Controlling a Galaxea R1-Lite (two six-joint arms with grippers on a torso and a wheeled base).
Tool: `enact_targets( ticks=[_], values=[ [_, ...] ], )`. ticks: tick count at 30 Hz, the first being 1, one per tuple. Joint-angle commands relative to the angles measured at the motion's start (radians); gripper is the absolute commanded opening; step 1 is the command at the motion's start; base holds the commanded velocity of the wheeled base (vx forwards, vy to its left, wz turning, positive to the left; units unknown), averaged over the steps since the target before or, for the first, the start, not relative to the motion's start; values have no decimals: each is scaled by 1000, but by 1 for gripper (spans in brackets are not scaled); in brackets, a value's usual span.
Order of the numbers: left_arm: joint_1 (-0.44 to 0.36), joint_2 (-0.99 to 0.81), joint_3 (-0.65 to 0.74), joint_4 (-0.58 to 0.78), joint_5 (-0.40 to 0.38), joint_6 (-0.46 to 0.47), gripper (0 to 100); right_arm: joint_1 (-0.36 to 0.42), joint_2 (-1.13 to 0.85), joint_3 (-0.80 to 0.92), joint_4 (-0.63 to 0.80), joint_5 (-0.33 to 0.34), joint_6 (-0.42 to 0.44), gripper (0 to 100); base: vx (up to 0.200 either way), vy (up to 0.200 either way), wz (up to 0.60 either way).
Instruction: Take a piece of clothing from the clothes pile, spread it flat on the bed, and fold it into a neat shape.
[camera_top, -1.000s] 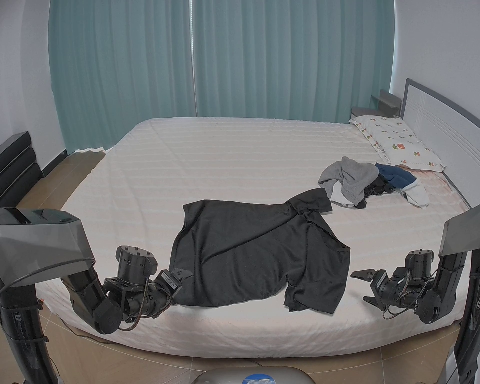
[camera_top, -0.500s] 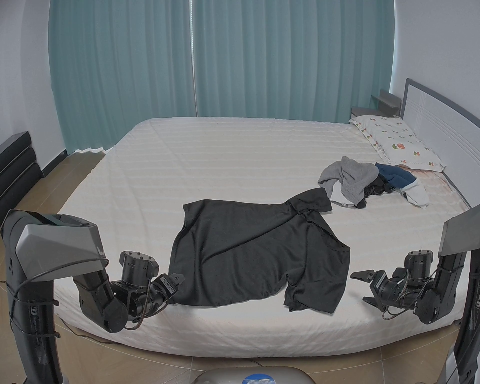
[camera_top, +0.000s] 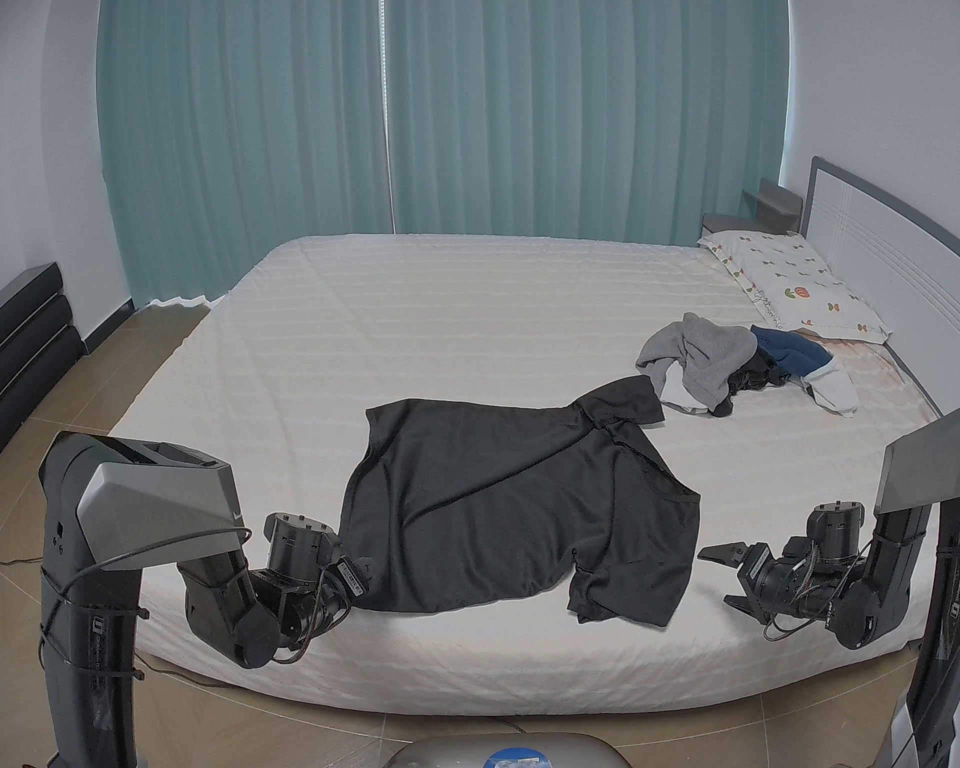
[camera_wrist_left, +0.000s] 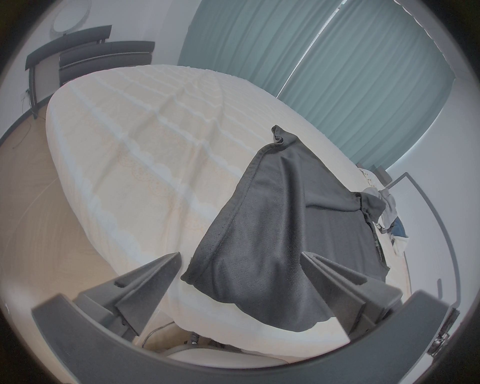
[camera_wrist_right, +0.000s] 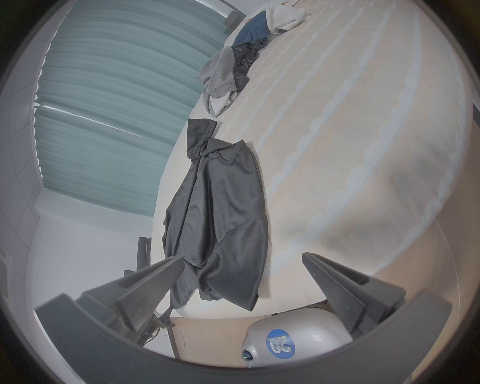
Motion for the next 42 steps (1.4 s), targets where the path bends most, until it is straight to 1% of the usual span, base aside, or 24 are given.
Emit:
enact_targets(
  ticks=[1, 2, 3, 8, 12, 15, 18, 20, 21, 23, 26, 29, 35, 37, 39, 41, 42],
  values=[
    [-11, 40, -11, -3, 27, 8, 100, 0, 6, 0, -2, 1, 0, 100, 0, 0, 0],
    [-11, 40, -11, -3, 29, 8, 100, 0, 6, 0, 0, 1, 0, 100, 0, 0, 0],
    [-11, 40, -11, -3, 29, 8, 0, 0, 6, 0, -2, 1, 0, 100, 0, 0, 0],
    [-11, 37, -7, -5, 30, 0, 0, 0, 7, -2, 0, -1, -6, 100, 0, 0, 0],
    [3, 32, 19, -37, 38, -3, 0, 2, 7, -6, 0, -5, -8, 100, 0, 0, 0],
    [19, 8, 44, -48, 44, -22, 0, 7, 12, -19, -2, -24, -8, 100, 0, 0, 0],
    [53, -61, 70, -48, 44, -48, 0, 43, 30, -51, 0, -75, -8, 100, 0, 0, 0],
    [62, -77, 73, -48, 46, -55, 0, 54, 35, -57, 0, -85, -8, 100, 0, 0, 0],
    [82, -111, 78, -48, 46, -83, 0, 77, 55, -81, 0, -111, -8, 100, 0, 0, 0],
    [98, -129, 79, -46, 44, -106, 0, 96, 78, -120, 1, -148, -9, 100, 0, 0, 0],
    [110, -123, 93, -48, 44, -100, 0, 100, 110, -184, 17, -214, -23, 100, 0, 0, 0],
    [127, -120, 88, -48, 44, -91, 0, 100, 134, -226, 37, -219, -43, 100, 0, 0, 0],
    [164, -129, 79, -51, 50, -86, 0, 102, 144, -356, 193, -231, -101, 100, 0, 0, 0],
    [167, -130, 79, -51, 50, -84, 0, 103, 145, -376, 216, -233, -106, 100, 0, 0, 0],
    [171, -130, 78, -52, 53, -84, 0, 111, 151, -437, 287, -240, -109, 100, 0, 0, 0],
    [171, -126, 78, -57, 55, -86, 0, 111, 153, -465, 310, -242, -110, 100, 0, 0, 0],
    [171, -121, 76, -57, 55, -86, 0, 111, 153, -482, 314, -242, -112, 0, 0, 0, 0]
  ],
)
